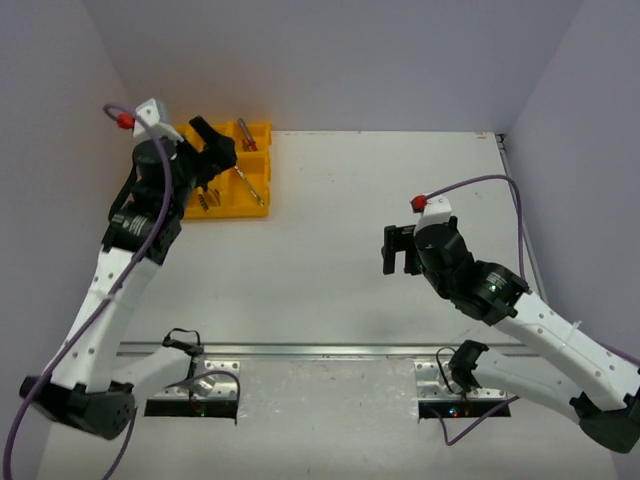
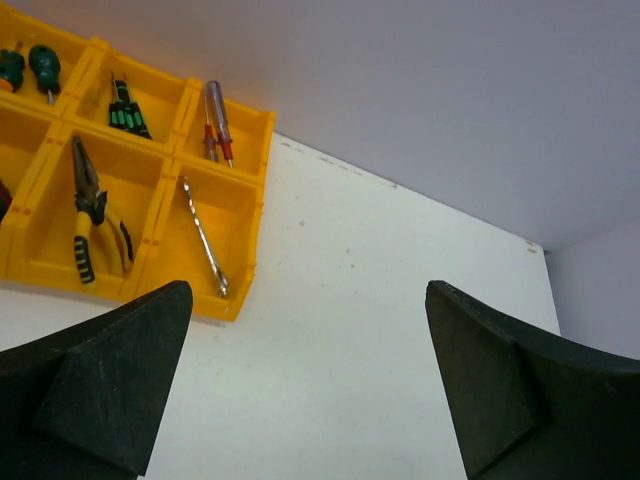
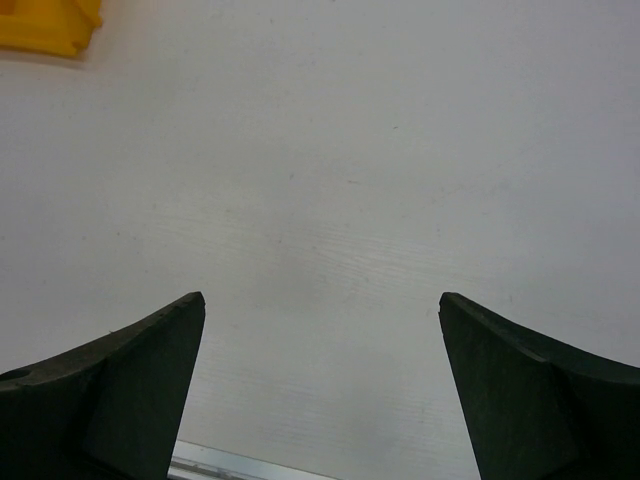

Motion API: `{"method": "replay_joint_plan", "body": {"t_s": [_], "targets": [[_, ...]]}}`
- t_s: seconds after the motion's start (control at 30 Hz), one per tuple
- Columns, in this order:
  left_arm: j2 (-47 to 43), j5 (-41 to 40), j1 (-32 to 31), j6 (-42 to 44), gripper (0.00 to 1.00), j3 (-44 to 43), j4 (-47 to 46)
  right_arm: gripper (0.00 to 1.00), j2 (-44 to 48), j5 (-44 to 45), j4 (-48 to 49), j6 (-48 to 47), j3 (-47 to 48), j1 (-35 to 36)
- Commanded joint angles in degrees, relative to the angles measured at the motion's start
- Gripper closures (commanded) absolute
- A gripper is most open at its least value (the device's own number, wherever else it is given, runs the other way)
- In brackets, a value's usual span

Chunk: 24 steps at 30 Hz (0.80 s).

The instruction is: Sort the tools into containers

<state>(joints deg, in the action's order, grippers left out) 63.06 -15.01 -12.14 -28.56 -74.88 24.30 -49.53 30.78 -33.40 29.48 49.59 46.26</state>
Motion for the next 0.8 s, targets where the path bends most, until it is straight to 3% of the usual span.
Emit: {"method": "replay_joint_plan", "body": {"t_s": [0.0,0.2,0.5,0.77], "targets": [[-8.9,-1.9,-0.2,4.6,0.0,9.6,5.3,0.01,4.3,8.6,-4.3,-3.0,2.4,-0.1],[-20.9,-7.1,-0.2,10.8,0.0,13.1,11.3,0.01,9.3,11.9,-14.9,-2.8,7.6,-0.1],[-41.8,-4.8,-0.4,15.4,0.0,30.8,0.1,0.01,18.2,13.0,-19.8,-5.0,8.1,-0.1],[-47.2,-2.3,-0.5,15.0,0.0,34.8,-1.4,0.01,21.8,11.8,-17.7,-6.7,3.5,-0.1]]}}
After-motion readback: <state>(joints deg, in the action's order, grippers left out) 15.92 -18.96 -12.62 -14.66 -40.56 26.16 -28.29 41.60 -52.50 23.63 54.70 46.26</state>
